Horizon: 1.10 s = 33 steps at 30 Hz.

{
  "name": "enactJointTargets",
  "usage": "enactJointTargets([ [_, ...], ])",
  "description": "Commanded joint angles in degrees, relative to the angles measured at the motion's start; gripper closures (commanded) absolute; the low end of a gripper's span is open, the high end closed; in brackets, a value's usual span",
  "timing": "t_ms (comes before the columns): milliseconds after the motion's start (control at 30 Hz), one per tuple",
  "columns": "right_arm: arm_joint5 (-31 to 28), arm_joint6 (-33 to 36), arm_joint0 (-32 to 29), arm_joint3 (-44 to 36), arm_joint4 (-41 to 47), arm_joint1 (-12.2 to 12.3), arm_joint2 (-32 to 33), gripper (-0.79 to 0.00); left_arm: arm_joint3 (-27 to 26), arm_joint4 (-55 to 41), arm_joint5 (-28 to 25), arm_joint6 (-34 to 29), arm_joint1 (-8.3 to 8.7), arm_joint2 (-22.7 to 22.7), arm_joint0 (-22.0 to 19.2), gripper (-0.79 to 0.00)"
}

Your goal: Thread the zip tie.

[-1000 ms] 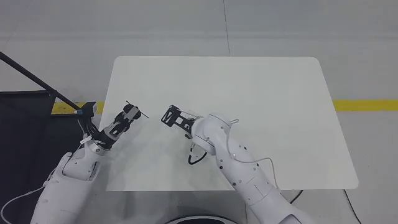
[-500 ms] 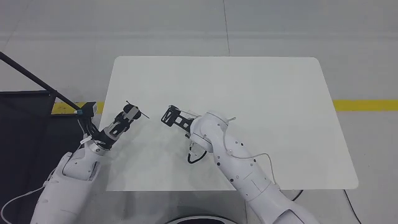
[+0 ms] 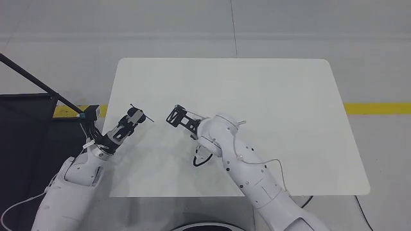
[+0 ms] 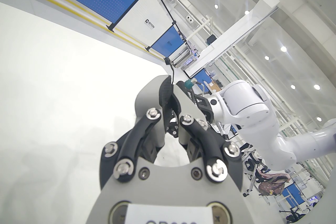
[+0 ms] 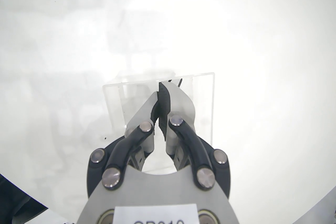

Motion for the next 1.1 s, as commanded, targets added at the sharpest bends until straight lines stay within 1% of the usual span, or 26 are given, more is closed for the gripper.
enactJointTargets([
  [0,-0.70,-0.36,-0.89,-1.42,-0.14,0.31,0.56,0.000,0.00,0.00,0.00,0.00,0.00,0.00,0.00,0.000],
  [167,-1.01,0.00,-2.32,-3.58,-1.00,0.77,1.18,0.000,0.00,0.00,0.00,0.00,0.00,0.00,0.00,0.000],
  [267,-0.50,0.80,-2.44,-3.54,-1.34,0.84,1.26,0.000,0.00,0.00,0.00,0.00,0.00,0.00,0.00,0.000],
  [333,-0.10,1.55,-2.16,-3.11,-1.37,0.76,1.08,-0.074,0.00,0.00,0.00,0.00,0.00,0.00,0.00,0.000],
  [367,-0.20,1.60,-2.01,-2.92,-1.16,0.72,0.97,-0.089,0.00,0.00,0.00,0.00,0.00,0.00,0.00,0.000],
  [600,0.31,2.62,-1.11,-1.75,-1.10,0.58,0.62,-0.080,0.00,0.00,0.00,0.00,0.00,0.00,0.00,0.000],
  [667,0.36,2.74,-0.93,-1.52,-0.97,0.52,0.47,-0.092,0.00,0.00,0.00,0.00,0.00,0.00,0.00,0.000],
  [967,-1.23,2.13,-0.18,-0.37,-0.35,0.23,-1.03,-0.089,0.00,0.00,0.00,0.00,0.00,0.00,0.00,0.000],
  [1067,0.00,2.12,0.42,0.52,-0.43,0.00,-1.39,-0.083,0.00,0.00,0.00,0.00,0.00,0.00,0.00,0.000],
])
